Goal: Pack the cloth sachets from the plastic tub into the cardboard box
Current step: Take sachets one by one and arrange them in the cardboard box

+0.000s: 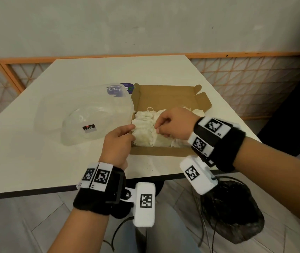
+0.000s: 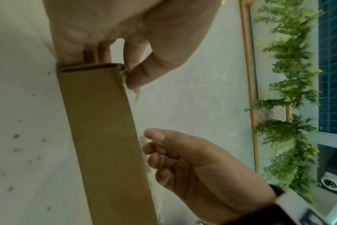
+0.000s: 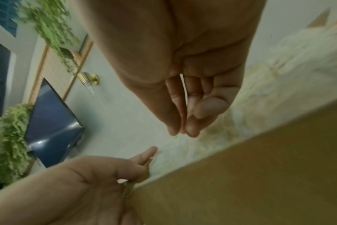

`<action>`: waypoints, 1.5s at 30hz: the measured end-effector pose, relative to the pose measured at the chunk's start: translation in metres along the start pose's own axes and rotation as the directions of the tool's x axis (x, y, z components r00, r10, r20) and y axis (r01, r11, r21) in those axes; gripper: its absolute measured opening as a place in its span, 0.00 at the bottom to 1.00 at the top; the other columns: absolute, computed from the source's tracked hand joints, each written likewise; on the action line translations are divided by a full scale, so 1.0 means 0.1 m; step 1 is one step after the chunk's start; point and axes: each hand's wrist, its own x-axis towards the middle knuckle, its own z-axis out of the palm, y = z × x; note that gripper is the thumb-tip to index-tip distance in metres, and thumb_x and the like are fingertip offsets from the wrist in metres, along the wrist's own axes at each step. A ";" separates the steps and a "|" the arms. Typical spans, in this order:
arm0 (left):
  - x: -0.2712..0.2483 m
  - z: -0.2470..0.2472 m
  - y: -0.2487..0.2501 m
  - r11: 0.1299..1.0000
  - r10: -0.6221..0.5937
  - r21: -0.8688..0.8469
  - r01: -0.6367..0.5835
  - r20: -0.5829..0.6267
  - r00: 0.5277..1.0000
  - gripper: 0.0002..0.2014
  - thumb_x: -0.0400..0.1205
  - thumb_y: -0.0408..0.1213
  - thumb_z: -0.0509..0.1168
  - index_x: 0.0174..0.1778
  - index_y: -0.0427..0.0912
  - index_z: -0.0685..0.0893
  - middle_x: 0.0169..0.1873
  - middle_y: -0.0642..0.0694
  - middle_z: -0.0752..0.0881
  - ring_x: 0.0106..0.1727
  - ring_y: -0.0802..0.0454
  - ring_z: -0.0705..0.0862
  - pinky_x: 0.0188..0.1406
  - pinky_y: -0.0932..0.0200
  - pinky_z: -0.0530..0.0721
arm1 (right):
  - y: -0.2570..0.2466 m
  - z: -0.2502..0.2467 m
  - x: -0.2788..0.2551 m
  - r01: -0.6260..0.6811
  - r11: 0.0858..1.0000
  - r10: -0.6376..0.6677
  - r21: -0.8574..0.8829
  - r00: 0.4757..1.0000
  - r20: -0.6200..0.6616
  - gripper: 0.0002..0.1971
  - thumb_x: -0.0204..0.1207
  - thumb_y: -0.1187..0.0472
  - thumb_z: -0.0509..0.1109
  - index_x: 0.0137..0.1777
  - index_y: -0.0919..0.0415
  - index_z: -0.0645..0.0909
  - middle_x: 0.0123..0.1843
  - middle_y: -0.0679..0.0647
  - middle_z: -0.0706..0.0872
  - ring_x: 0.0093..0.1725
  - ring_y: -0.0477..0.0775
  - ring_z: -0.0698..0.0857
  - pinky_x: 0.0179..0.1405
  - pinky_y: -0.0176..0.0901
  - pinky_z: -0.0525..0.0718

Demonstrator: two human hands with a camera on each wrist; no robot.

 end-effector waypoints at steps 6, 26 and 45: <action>-0.01 0.04 0.03 0.975 -0.072 -0.212 0.072 0.005 0.997 0.19 0.76 0.12 0.55 0.49 0.36 0.84 0.48 0.36 0.85 0.53 0.42 0.83 0.56 0.51 0.82 | -0.14 0.22 0.13 -0.087 0.991 0.091 -0.104 0.995 0.038 0.10 0.71 0.56 0.75 0.41 0.65 0.87 0.30 0.54 0.87 0.27 0.48 0.81 0.41 0.42 0.84; -0.15 -0.05 0.18 0.909 0.393 0.155 -0.388 -0.006 0.919 0.17 0.71 0.40 0.78 0.53 0.54 0.82 0.61 0.52 0.78 0.60 0.60 0.79 0.55 0.64 0.79 | -0.15 -0.13 0.03 0.041 0.823 -0.080 0.566 0.996 0.043 0.08 0.74 0.69 0.70 0.38 0.58 0.75 0.35 0.52 0.82 0.34 0.47 0.81 0.37 0.33 0.84; -0.04 -0.08 0.11 0.949 0.311 0.054 -0.311 0.014 0.950 0.13 0.73 0.26 0.73 0.45 0.49 0.84 0.44 0.54 0.86 0.49 0.57 0.83 0.43 0.67 0.79 | 0.10 -0.14 0.09 -0.035 0.833 0.018 0.552 0.999 0.036 0.06 0.73 0.71 0.71 0.40 0.61 0.78 0.25 0.48 0.86 0.23 0.41 0.85 0.27 0.31 0.84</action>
